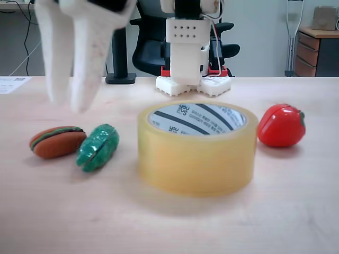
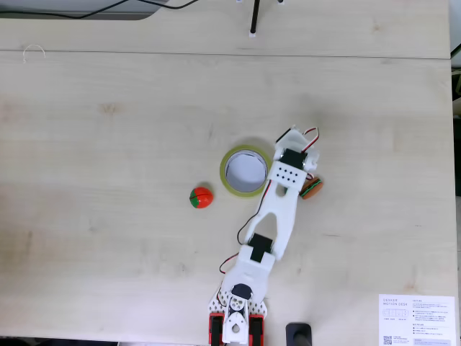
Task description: Grasp a cucumber and put it in the hole.
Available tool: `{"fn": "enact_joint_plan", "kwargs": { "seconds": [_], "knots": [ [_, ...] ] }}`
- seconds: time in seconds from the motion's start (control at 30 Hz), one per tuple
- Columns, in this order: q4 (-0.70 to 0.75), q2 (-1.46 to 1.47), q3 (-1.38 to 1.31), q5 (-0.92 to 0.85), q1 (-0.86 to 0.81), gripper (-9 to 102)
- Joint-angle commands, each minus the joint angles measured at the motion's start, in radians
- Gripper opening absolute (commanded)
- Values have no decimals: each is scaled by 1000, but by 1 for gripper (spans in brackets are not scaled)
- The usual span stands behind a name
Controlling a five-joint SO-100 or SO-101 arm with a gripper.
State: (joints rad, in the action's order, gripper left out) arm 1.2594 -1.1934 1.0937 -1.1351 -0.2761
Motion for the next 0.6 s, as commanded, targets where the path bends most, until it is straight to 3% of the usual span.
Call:
{"fn": "enact_joint_plan", "kwargs": {
  "seconds": [0.0,0.37,0.57],
  "knots": [
    [51,-163,31,-97,-8,16],
    [181,-173,61,-399,-18,27],
    [184,-196,169,-541,-23,27]
  ]
}}
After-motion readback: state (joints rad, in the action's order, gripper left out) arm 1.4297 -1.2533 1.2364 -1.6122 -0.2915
